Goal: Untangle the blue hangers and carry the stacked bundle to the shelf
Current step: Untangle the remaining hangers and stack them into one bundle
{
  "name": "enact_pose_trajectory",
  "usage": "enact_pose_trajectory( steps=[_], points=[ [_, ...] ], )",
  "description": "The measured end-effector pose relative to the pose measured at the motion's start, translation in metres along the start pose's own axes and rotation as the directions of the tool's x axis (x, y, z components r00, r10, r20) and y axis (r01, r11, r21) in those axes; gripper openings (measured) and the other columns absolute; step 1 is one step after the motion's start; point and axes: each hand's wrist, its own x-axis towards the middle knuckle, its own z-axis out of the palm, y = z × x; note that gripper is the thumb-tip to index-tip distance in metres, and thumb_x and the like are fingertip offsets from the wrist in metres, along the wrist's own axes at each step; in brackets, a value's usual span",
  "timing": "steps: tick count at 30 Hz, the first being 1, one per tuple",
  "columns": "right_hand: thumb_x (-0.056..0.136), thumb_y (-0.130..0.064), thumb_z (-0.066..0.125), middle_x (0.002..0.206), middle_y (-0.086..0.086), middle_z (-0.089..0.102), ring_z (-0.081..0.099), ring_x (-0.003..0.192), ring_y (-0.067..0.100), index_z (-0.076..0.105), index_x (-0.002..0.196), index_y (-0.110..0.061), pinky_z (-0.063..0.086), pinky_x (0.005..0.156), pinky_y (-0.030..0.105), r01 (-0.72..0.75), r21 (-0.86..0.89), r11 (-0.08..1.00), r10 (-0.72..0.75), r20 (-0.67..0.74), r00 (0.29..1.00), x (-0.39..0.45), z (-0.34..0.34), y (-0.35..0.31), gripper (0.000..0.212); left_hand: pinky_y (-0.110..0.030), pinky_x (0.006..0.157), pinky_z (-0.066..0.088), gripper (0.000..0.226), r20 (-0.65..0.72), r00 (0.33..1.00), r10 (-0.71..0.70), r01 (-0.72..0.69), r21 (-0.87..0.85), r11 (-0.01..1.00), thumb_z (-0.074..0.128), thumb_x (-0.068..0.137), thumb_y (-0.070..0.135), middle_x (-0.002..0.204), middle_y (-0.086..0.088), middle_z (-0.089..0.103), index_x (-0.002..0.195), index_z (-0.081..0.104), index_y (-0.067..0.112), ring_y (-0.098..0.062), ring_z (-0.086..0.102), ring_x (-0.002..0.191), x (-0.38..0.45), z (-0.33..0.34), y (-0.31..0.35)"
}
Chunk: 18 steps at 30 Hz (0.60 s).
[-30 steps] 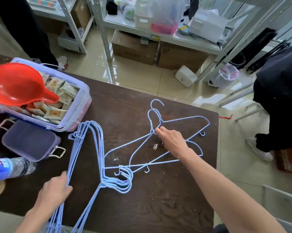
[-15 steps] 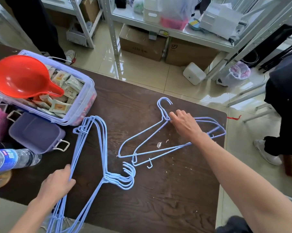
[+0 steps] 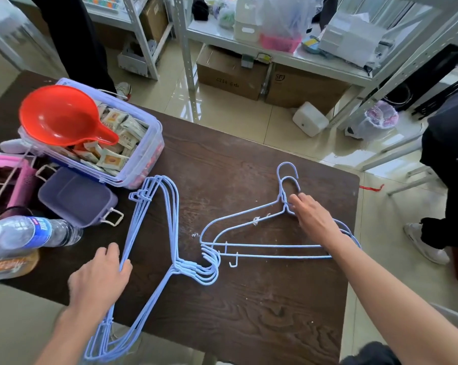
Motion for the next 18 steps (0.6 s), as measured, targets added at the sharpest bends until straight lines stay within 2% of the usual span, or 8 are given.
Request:
enact_pose_trajectory(
  steps=[2, 5, 8, 12, 15, 18],
  points=[
    [0.095, -0.011, 0.069, 0.095, 0.012, 0.055, 0.059, 0.087, 0.038, 0.056, 0.107, -0.013, 0.05, 0.067, 0.046, 0.011, -0.068, 0.998, -0.012, -0.016, 1.0, -0.005, 0.004, 0.002, 0.018, -0.037, 0.053, 0.04, 0.023, -0.026, 1.0, -0.002, 0.002, -0.011, 1.0, 0.055, 0.094, 0.042, 0.084, -0.001, 0.054, 0.093, 0.049, 0.02, -0.034, 0.068, 0.073, -0.009, 0.003, -0.001],
    [0.092, -0.024, 0.077, 0.103, 0.012, 0.061, 0.062, 0.094, 0.036, 0.059, 0.108, -0.01, 0.052, 0.074, 0.046, 0.003, -0.126, 0.992, 0.006, 0.066, 0.998, -0.004, 0.001, -0.001, 0.028, -0.037, 0.053, 0.039, 0.021, -0.018, 1.0, -0.018, 0.017, -0.021, 1.0, 0.058, 0.093, 0.039, 0.081, 0.001, 0.053, 0.086, 0.047, 0.022, -0.031, 0.06, 0.062, -0.019, 0.014, -0.006],
    [0.098, -0.031, 0.07, 0.105, 0.009, 0.064, 0.065, 0.096, 0.036, 0.058, 0.103, -0.01, 0.049, 0.076, 0.044, -0.019, -0.172, 0.985, 0.045, 0.144, 0.989, 0.0, -0.001, -0.003, 0.024, -0.038, 0.056, 0.043, 0.022, -0.005, 0.999, -0.037, 0.037, -0.06, 0.998, 0.058, 0.093, 0.038, 0.081, 0.002, 0.053, 0.082, 0.045, 0.024, -0.027, 0.046, 0.058, -0.024, 0.019, -0.009],
    [0.104, -0.027, 0.058, 0.111, 0.014, 0.066, 0.067, 0.099, 0.045, 0.052, 0.102, -0.011, 0.05, 0.075, 0.047, -0.057, -0.114, 0.992, 0.082, 0.227, 0.97, 0.005, -0.005, 0.008, 0.018, -0.036, 0.053, 0.044, 0.022, -0.049, 0.999, -0.005, 0.001, -0.078, 0.997, 0.064, 0.092, 0.035, 0.08, 0.004, 0.053, 0.081, 0.046, 0.026, -0.024, 0.044, 0.056, -0.03, 0.015, -0.008],
    [0.108, -0.025, 0.049, 0.105, 0.028, 0.068, 0.066, 0.095, 0.05, 0.036, 0.101, -0.016, 0.041, 0.068, 0.046, -0.163, -0.037, 0.986, 0.167, 0.214, 0.963, 0.008, -0.023, 0.021, 0.017, -0.034, 0.048, 0.044, 0.018, -0.136, 0.991, 0.011, -0.026, -0.11, 0.994, 0.067, 0.09, 0.028, 0.081, 0.003, 0.052, 0.083, 0.05, 0.025, -0.024, 0.051, 0.057, -0.037, 0.003, -0.002],
    [0.109, -0.031, 0.043, 0.097, 0.029, 0.067, 0.065, 0.089, 0.048, 0.039, 0.107, -0.014, 0.044, 0.068, 0.047, -0.25, -0.005, 0.968, 0.249, 0.114, 0.962, 0.008, -0.061, 0.036, 0.018, -0.032, 0.048, 0.041, 0.017, -0.157, 0.987, 0.023, -0.047, -0.15, 0.988, 0.069, 0.089, 0.027, 0.083, 0.005, 0.055, 0.084, 0.053, 0.024, -0.028, 0.062, 0.062, -0.047, -0.011, 0.007]
  ],
)
